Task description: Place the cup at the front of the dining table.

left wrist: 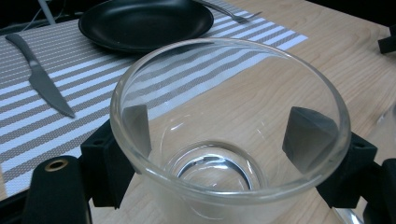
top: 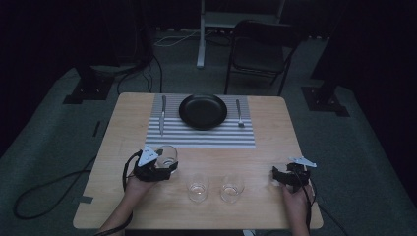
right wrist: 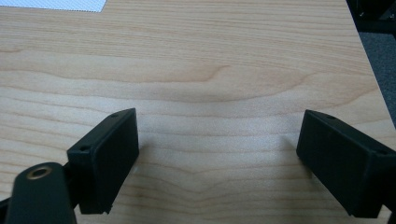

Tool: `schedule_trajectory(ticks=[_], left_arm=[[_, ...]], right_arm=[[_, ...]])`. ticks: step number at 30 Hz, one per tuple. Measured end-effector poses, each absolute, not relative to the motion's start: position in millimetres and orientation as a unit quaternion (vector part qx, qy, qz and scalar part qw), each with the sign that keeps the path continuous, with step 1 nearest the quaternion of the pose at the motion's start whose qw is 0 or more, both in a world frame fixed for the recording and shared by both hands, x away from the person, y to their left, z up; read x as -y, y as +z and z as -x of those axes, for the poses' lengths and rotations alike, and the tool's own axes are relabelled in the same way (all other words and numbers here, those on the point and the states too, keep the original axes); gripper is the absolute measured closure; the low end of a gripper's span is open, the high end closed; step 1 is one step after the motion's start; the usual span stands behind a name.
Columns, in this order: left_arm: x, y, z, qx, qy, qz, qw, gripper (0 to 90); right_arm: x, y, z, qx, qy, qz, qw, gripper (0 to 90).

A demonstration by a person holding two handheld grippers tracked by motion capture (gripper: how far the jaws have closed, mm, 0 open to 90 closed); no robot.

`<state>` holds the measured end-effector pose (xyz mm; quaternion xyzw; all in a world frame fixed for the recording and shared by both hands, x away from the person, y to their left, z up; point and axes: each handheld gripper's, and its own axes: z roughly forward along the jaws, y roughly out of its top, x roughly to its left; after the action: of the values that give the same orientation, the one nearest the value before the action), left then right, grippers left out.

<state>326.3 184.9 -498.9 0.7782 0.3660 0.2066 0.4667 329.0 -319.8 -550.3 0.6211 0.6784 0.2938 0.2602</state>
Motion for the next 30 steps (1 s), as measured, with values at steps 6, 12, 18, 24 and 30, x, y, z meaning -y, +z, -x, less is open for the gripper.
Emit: schedule_trajectory(ticks=[6,12,18,24,30], left_arm=[[-179.4,-503.2,-334.5,-0.373,0.208,-0.778,0.461,20.5],[-178.9,-502.5,-343.4,-0.379,0.215,-0.774,0.460,20.4],[-178.3,-500.9,-353.0,-0.391,0.218,-0.765,0.464,20.4],[-175.1,-497.1,-365.4,-0.395,0.224,-0.762,0.462,20.4],[-171.8,-492.9,-377.5,-0.401,0.230,-0.756,0.463,20.4]], right_arm=[[319.8,-550.3,-329.0,-0.678,0.294,-0.621,0.260,12.4],[319.8,-550.3,-329.0,-0.678,0.294,-0.621,0.260,12.4],[319.8,-550.3,-328.9,-0.679,0.294,-0.621,0.260,12.4],[319.8,-550.3,-329.0,-0.678,0.294,-0.621,0.260,12.4],[319.8,-550.3,-328.9,-0.678,0.294,-0.621,0.260,12.4]])
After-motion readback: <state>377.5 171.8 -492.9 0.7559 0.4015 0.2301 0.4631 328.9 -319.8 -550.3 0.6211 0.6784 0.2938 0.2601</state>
